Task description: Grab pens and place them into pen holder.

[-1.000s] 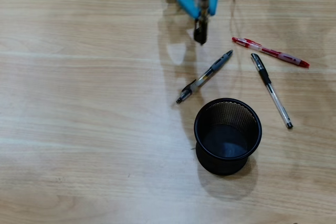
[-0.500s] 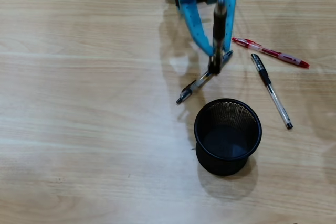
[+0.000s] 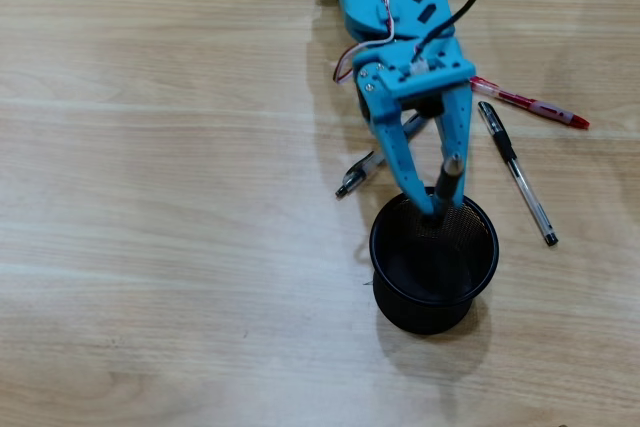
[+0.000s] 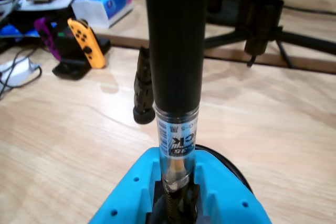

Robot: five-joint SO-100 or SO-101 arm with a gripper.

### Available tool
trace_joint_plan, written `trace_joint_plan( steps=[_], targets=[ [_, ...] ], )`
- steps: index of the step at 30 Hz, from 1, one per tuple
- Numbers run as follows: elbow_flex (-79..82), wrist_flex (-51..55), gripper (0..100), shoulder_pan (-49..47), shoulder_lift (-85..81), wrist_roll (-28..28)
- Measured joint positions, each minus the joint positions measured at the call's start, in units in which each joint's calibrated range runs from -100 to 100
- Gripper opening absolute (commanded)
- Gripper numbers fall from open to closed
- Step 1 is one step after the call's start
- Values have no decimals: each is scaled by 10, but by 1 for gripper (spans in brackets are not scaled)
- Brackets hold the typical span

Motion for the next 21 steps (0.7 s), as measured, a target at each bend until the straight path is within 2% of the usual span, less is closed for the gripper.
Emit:
trace_joint_plan(
  steps=[5,10,21],
  targets=[
    [-24,0,3,-4,28,0],
    [-24,0,16,-4,30,0],
    [-24,5,7,-15,28,1]
  ],
)
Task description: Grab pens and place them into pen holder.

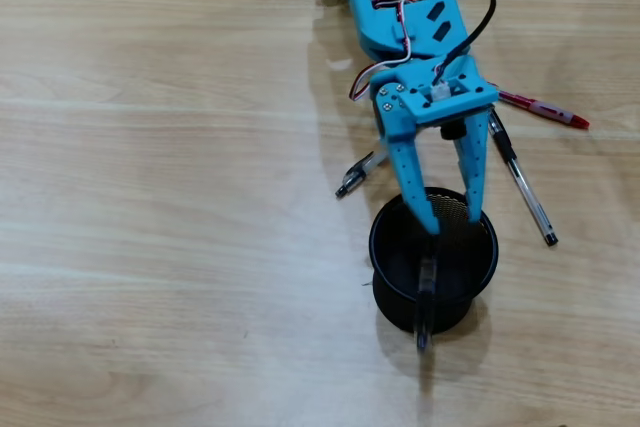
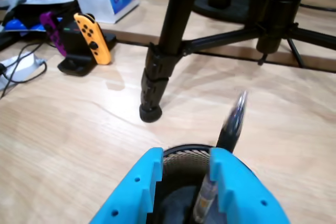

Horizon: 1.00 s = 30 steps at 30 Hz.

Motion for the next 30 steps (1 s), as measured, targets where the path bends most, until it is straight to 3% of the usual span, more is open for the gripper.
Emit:
trace_joint_plan(
  steps=[14,30],
  targets=[
    [-18,386,2,10,-178,12],
    [-31,825,2,-33,-228,-210]
  ],
)
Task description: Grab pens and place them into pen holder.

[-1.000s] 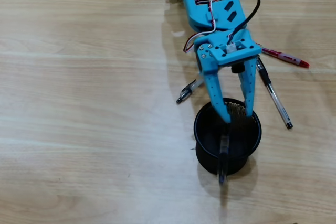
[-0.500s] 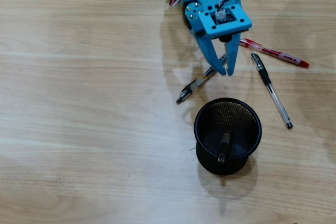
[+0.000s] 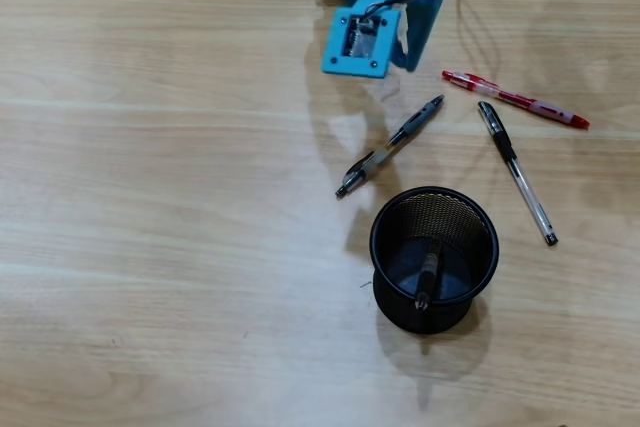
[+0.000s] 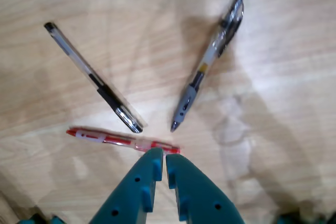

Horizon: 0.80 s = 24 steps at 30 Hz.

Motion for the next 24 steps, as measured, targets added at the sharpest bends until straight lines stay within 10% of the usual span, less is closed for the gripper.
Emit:
trace_joint_plan(
  steps=[24],
  targets=[
    [-6,-27,15,-50,186,-71]
  ],
)
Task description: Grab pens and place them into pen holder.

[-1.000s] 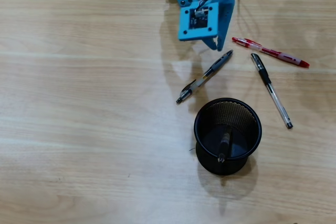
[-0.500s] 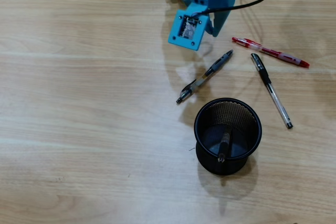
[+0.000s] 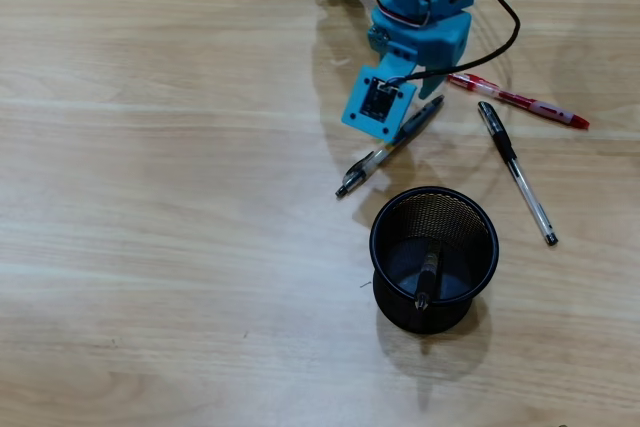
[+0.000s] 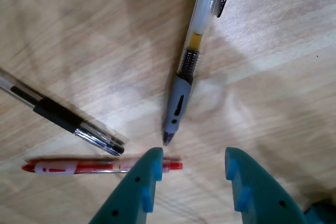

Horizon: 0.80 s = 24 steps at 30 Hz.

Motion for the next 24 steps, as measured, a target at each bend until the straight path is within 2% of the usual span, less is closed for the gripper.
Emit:
trace_joint_plan(
  steps=[14,24],
  targets=[
    [0,-51,15,-16,64,-43],
    [100,-211,15,-20,93,-46]
  ],
)
